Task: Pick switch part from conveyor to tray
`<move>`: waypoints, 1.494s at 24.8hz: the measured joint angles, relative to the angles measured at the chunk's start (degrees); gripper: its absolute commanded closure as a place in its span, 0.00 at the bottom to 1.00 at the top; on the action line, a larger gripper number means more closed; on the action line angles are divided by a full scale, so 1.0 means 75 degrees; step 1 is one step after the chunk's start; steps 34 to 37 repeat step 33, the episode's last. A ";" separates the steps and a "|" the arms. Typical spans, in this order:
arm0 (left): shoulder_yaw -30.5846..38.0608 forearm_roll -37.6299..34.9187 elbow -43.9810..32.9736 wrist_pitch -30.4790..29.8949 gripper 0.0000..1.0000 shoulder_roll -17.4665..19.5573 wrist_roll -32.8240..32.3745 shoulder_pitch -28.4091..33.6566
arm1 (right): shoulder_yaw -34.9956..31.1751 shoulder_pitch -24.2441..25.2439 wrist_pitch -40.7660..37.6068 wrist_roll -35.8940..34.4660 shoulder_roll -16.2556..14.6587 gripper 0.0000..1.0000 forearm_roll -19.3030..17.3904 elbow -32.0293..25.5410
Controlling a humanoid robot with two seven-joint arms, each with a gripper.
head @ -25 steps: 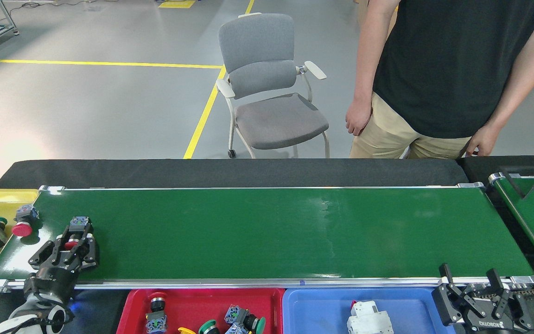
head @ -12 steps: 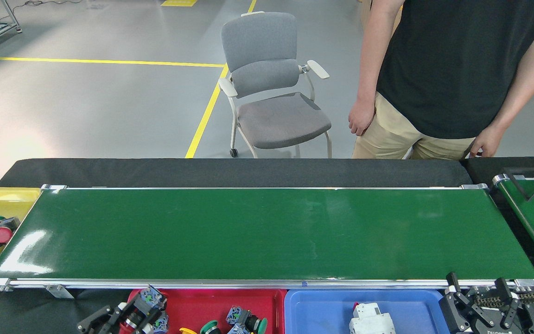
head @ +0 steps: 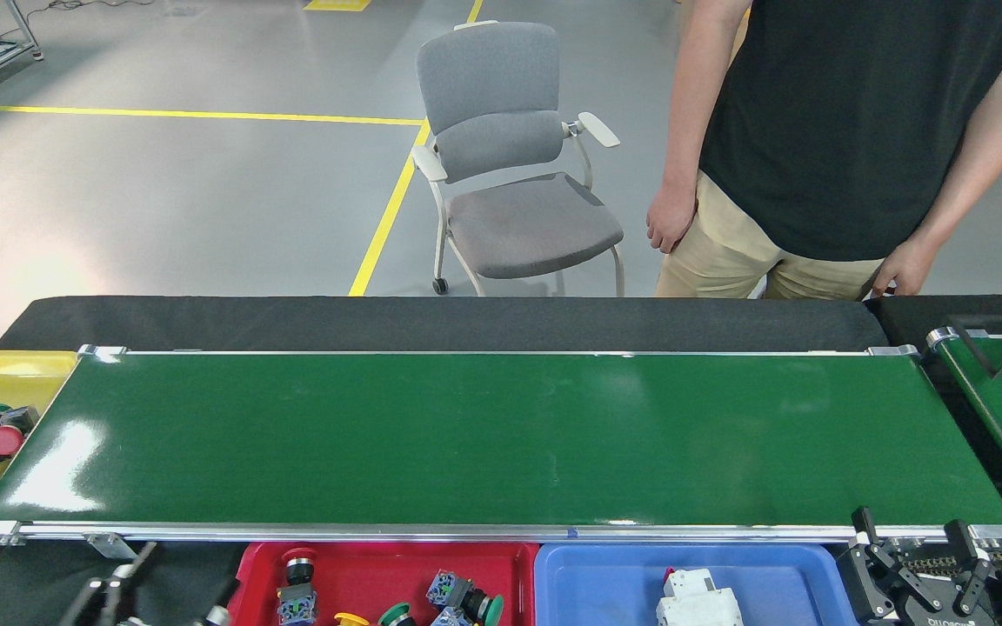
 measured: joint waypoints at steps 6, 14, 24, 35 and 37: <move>0.0492 -0.0017 0.1569 0.0626 0.00 0.0908 -0.0012 -0.0543 | -0.0002 -0.0002 0.0052 0.0060 -0.0002 0.00 0.0000 -0.0001; 0.0466 0.0015 0.1620 0.0693 0.00 0.0949 0.0027 -0.0579 | -0.0027 -0.0076 -0.0276 0.1055 -0.0235 0.00 0.0008 -0.0001; 0.0463 0.0016 0.1610 0.0529 0.00 0.0982 0.0027 -0.0579 | -0.0085 -0.0197 -0.0300 0.1022 -0.0176 0.00 0.0008 -0.0002; 0.0471 0.0022 0.1628 0.0456 0.00 0.1133 0.0027 -0.0578 | -0.0086 -0.0199 -0.0459 0.1004 -0.0142 0.00 0.0008 -0.0005; 0.0471 0.0022 0.1628 0.0456 0.00 0.1133 0.0027 -0.0578 | -0.0086 -0.0199 -0.0459 0.1004 -0.0142 0.00 0.0008 -0.0005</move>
